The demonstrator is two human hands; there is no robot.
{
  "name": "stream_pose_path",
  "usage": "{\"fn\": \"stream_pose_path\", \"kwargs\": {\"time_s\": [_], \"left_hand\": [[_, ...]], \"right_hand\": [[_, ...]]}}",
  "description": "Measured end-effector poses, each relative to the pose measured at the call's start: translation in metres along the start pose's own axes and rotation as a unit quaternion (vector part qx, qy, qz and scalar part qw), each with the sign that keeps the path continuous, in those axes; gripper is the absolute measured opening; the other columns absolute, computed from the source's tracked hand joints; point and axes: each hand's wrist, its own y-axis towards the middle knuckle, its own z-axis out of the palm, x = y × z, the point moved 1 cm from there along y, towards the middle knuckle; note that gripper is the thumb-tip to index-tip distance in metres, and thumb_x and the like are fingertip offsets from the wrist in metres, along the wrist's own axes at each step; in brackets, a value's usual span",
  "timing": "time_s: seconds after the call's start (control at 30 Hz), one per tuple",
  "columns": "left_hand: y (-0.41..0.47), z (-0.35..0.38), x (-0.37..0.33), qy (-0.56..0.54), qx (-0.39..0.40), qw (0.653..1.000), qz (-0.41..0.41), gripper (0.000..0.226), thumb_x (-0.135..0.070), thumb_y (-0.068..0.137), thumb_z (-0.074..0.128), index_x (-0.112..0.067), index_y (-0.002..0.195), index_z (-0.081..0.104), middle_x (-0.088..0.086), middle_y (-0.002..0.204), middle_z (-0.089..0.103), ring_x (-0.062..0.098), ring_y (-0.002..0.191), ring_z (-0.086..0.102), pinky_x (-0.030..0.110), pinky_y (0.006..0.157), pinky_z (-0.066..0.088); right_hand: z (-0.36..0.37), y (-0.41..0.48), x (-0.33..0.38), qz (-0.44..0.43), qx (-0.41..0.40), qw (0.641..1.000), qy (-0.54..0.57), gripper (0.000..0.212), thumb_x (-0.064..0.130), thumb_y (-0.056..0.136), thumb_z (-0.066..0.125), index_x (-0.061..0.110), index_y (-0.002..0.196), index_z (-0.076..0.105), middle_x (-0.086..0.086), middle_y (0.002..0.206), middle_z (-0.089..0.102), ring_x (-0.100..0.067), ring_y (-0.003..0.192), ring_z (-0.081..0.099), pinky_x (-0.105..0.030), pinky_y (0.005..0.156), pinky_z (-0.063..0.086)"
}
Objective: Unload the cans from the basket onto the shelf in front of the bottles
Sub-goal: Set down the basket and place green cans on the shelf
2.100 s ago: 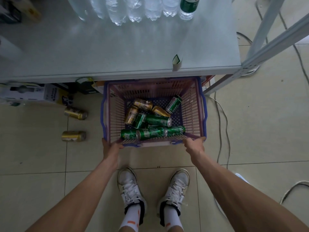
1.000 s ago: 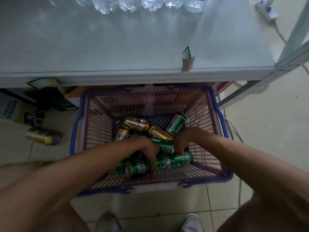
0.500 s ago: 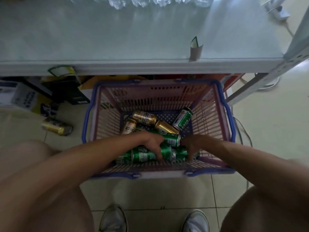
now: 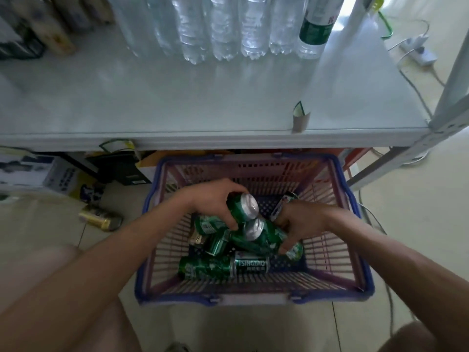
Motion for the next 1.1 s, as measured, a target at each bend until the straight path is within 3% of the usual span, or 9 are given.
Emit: {"fn": "stream_pose_path", "kwargs": {"time_s": [0.1, 0.23, 0.33, 0.47, 0.53, 0.7, 0.8, 0.9, 1.1], "left_hand": [[-0.019, -0.039, -0.02, -0.051, -0.069, 0.995, 0.043, 0.072, -0.029, 0.058, 0.097, -0.029, 0.123, 0.066, -0.017, 0.121, 0.068, 0.004, 0.116, 0.06, 0.031, 0.103, 0.046], [-0.048, -0.08, -0.046, -0.069, -0.134, 0.984, 0.097, 0.071, -0.025, 0.057, 0.098, -0.029, 0.121, 0.068, -0.017, 0.117, 0.071, -0.002, 0.113, 0.063, 0.024, 0.098, 0.048], [-0.073, -0.102, -0.057, -0.115, -0.158, 0.972, 0.128, 0.064, -0.016, 0.061, 0.096, -0.02, 0.119, 0.069, -0.009, 0.115, 0.074, 0.005, 0.11, 0.068, 0.023, 0.094, 0.052], [-0.096, -0.127, -0.057, -0.186, -0.235, 0.942, 0.152, 0.068, -0.008, 0.062, 0.092, -0.016, 0.126, 0.068, -0.001, 0.119, 0.074, 0.014, 0.115, 0.069, 0.03, 0.094, 0.056], [-0.1, -0.136, -0.057, -0.222, -0.293, 0.915, 0.163, 0.069, -0.002, 0.063, 0.09, -0.015, 0.127, 0.067, 0.0, 0.118, 0.075, 0.015, 0.113, 0.07, 0.032, 0.092, 0.058], [-0.094, -0.149, -0.055, -0.291, -0.451, 0.826, 0.171, 0.071, -0.009, 0.059, 0.092, -0.019, 0.124, 0.068, -0.004, 0.116, 0.075, 0.01, 0.11, 0.07, 0.025, 0.088, 0.057], [-0.082, -0.153, -0.046, -0.315, -0.504, 0.79, 0.15, 0.069, -0.004, 0.062, 0.092, -0.019, 0.124, 0.067, -0.005, 0.115, 0.075, 0.01, 0.108, 0.071, 0.027, 0.09, 0.058], [-0.07, -0.152, -0.042, -0.326, -0.522, 0.777, 0.133, 0.068, 0.0, 0.064, 0.091, -0.016, 0.125, 0.066, -0.005, 0.115, 0.074, 0.009, 0.105, 0.071, 0.025, 0.088, 0.059], [-0.058, -0.155, -0.038, -0.316, -0.503, 0.796, 0.117, 0.059, -0.012, 0.07, 0.09, -0.017, 0.124, 0.065, -0.006, 0.114, 0.073, 0.005, 0.103, 0.07, 0.018, 0.084, 0.056]], "right_hand": [[-0.033, -0.015, 0.011, -0.017, -0.057, 0.997, 0.045, 0.057, 0.058, 0.071, 0.085, 0.007, 0.07, 0.059, 0.0, 0.058, 0.051, -0.012, 0.053, 0.043, -0.031, 0.053, 0.035], [-0.058, -0.036, 0.028, -0.067, -0.118, 0.985, 0.11, 0.056, 0.065, 0.068, 0.083, 0.014, 0.09, 0.075, -0.001, 0.085, 0.076, -0.012, 0.073, 0.071, -0.042, 0.071, 0.058], [-0.077, -0.053, 0.043, -0.093, -0.147, 0.965, 0.195, 0.051, 0.051, 0.072, 0.088, 0.009, 0.098, 0.077, -0.001, 0.09, 0.079, -0.008, 0.074, 0.071, -0.031, 0.067, 0.057], [-0.104, -0.073, 0.059, -0.144, -0.211, 0.915, 0.313, 0.034, 0.019, 0.079, 0.082, 0.001, 0.107, 0.074, -0.008, 0.105, 0.079, -0.023, 0.09, 0.078, -0.034, 0.077, 0.063], [-0.115, -0.079, 0.067, -0.156, -0.269, 0.883, 0.352, 0.025, 0.008, 0.079, 0.077, 0.002, 0.104, 0.074, -0.006, 0.099, 0.08, -0.022, 0.084, 0.079, -0.03, 0.07, 0.063], [-0.137, -0.079, 0.084, -0.167, -0.424, 0.792, 0.407, 0.023, 0.021, 0.081, 0.071, 0.011, 0.1, 0.077, -0.002, 0.09, 0.081, -0.016, 0.078, 0.079, -0.027, 0.059, 0.062], [-0.144, -0.069, 0.086, -0.157, -0.485, 0.747, 0.426, 0.026, 0.026, 0.082, 0.073, 0.013, 0.105, 0.077, -0.004, 0.095, 0.081, -0.022, 0.086, 0.079, -0.042, 0.065, 0.065], [-0.15, -0.054, 0.082, -0.116, -0.534, 0.723, 0.423, 0.028, 0.026, 0.084, 0.08, 0.015, 0.11, 0.078, -0.001, 0.098, 0.081, -0.022, 0.091, 0.079, -0.05, 0.074, 0.064], [-0.162, -0.027, 0.087, -0.044, -0.6, 0.72, 0.346, 0.04, 0.036, 0.081, 0.084, 0.027, 0.12, 0.076, 0.018, 0.103, 0.079, -0.007, 0.094, 0.076, -0.04, 0.075, 0.065]]}}
